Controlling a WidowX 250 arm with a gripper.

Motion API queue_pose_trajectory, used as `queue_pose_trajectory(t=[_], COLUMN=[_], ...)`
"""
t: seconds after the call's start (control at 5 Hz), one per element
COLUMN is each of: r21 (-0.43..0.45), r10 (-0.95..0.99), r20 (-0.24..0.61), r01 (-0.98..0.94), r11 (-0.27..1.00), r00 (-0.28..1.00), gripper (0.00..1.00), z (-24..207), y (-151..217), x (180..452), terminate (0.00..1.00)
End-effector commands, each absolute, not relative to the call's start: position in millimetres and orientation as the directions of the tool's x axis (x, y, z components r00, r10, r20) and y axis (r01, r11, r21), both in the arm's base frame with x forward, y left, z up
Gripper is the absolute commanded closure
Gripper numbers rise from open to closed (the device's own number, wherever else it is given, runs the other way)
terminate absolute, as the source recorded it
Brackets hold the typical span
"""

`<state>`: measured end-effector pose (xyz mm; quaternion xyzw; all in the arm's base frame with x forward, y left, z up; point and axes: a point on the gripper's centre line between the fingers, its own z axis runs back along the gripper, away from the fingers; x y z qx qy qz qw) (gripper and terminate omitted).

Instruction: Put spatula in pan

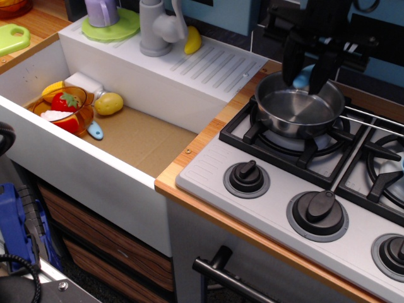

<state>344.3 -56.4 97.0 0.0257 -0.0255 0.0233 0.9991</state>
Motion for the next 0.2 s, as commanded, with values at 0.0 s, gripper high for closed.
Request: queue_pose_trajectory(t=[0.0], r21=[0.007], r10=[0.045], r20=[0.117], r01=[-0.046], r11=[0.999], r00=[0.992], gripper=[0.00], z=[108.0], y=[-51.4], x=[346.8], terminate=[1.00])
